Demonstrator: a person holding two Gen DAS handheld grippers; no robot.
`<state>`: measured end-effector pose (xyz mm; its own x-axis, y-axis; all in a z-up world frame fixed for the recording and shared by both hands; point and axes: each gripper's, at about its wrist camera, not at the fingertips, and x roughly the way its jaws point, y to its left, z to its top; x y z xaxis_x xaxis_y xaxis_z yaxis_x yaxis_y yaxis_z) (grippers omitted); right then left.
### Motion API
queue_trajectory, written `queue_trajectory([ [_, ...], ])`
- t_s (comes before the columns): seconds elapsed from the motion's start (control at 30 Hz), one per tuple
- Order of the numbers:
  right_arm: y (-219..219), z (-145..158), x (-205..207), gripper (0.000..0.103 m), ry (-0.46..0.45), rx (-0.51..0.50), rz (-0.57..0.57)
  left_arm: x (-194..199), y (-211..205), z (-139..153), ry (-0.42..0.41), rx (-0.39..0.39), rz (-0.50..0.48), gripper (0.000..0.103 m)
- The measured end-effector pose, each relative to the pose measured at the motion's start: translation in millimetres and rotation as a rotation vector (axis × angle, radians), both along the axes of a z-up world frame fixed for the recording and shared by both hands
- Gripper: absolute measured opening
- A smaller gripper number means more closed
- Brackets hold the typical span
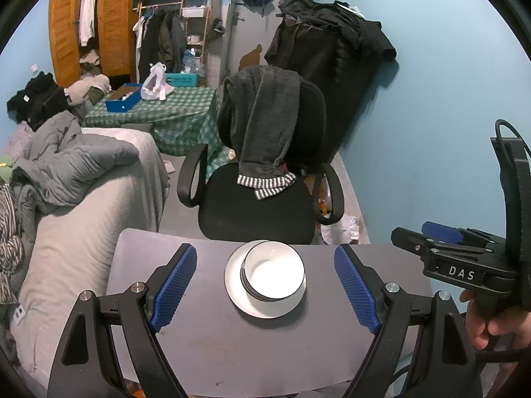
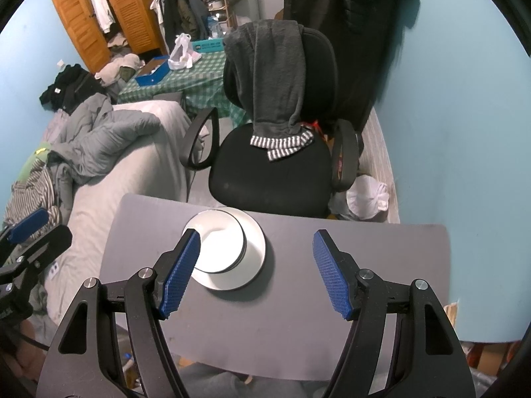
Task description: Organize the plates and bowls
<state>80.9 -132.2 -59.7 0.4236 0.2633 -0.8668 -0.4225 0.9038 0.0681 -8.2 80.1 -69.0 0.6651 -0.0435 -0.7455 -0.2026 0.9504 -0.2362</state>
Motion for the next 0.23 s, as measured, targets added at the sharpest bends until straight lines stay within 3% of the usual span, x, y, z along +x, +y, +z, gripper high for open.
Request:
queue_trajectory([
  [0.23, 0.9, -5.0, -6.3, 0.069, 0.0, -0.009, 0.013, -3.3, -2.1, -0.8, -0.003, 0.002, -0.003, 0.086],
])
